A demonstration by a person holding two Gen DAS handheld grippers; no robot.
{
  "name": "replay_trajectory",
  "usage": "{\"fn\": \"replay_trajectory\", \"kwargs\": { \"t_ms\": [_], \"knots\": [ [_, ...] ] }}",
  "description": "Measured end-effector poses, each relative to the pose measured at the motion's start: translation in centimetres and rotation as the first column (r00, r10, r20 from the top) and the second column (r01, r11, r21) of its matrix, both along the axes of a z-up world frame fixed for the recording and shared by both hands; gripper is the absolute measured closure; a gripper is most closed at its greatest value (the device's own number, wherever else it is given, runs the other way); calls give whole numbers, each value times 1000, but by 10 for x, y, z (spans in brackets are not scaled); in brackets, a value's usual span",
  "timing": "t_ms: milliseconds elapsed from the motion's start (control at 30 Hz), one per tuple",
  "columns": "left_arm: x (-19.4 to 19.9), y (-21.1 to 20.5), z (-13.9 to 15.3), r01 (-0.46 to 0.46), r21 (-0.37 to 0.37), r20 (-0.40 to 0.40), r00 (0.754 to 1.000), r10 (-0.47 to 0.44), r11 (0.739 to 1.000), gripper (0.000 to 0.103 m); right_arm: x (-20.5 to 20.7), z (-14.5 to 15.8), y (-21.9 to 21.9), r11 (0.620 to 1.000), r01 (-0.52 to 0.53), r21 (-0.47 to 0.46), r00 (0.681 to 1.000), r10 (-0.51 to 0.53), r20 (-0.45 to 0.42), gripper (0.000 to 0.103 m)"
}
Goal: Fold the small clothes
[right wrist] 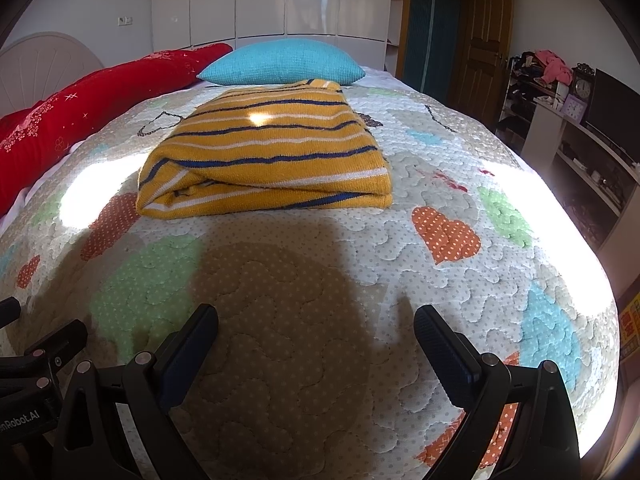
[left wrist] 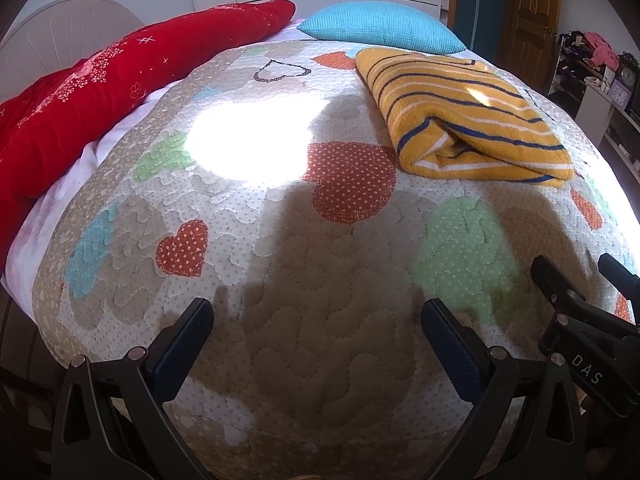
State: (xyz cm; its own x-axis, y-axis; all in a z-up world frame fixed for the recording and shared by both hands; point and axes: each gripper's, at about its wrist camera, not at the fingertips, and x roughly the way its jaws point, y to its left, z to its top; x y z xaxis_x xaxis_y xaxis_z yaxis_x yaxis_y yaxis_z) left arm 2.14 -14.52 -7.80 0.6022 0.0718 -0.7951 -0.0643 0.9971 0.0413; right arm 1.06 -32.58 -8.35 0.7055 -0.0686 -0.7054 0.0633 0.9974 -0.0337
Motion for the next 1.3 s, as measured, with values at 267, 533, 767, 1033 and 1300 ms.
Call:
{"fn": "replay_trajectory", "kwargs": {
  "t_ms": [267,533,767,1033,1300],
  "knots": [
    [5,19,18,-63,51,73,996,59,997,0,9,23,10,998,-37,-41,998,39,52,3],
    [8,41,25,-114,70,104,989,106,991,0,19,38,36,992,-111,-63,990,116,79,3],
    [12,48,22,-115,62,94,990,109,991,0,21,36,58,980,-170,-101,981,178,72,3],
    [22,56,22,-101,24,86,991,99,995,0,36,48,66,979,-168,-112,979,179,96,3],
    [29,60,23,-88,31,96,992,84,996,0,43,47,80,972,-193,-134,975,205,85,3]
  ]
}}
